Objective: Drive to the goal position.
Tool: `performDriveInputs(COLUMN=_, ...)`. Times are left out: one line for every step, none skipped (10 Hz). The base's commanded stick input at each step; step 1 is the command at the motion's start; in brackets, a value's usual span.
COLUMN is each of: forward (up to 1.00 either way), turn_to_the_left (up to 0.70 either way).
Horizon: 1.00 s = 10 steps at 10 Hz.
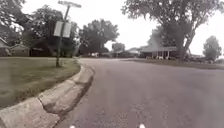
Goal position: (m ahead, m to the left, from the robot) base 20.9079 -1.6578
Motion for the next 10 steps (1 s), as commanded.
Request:
performDriveInputs(forward=0.5, turn_to_the_left=0.0)
performDriveInputs(forward=0.5, turn_to_the_left=0.0)
performDriveInputs(forward=0.5, turn_to_the_left=0.0)
performDriveInputs(forward=0.5, turn_to_the_left=0.0)
performDriveInputs(forward=0.5, turn_to_the_left=0.0)
performDriveInputs(forward=0.5, turn_to_the_left=0.0)
performDriveInputs(forward=0.5, turn_to_the_left=0.0)
performDriveInputs(forward=0.5, turn_to_the_left=0.0)
performDriveInputs(forward=0.5, turn_to_the_left=0.0)
performDriveInputs(forward=0.5, turn_to_the_left=0.0)
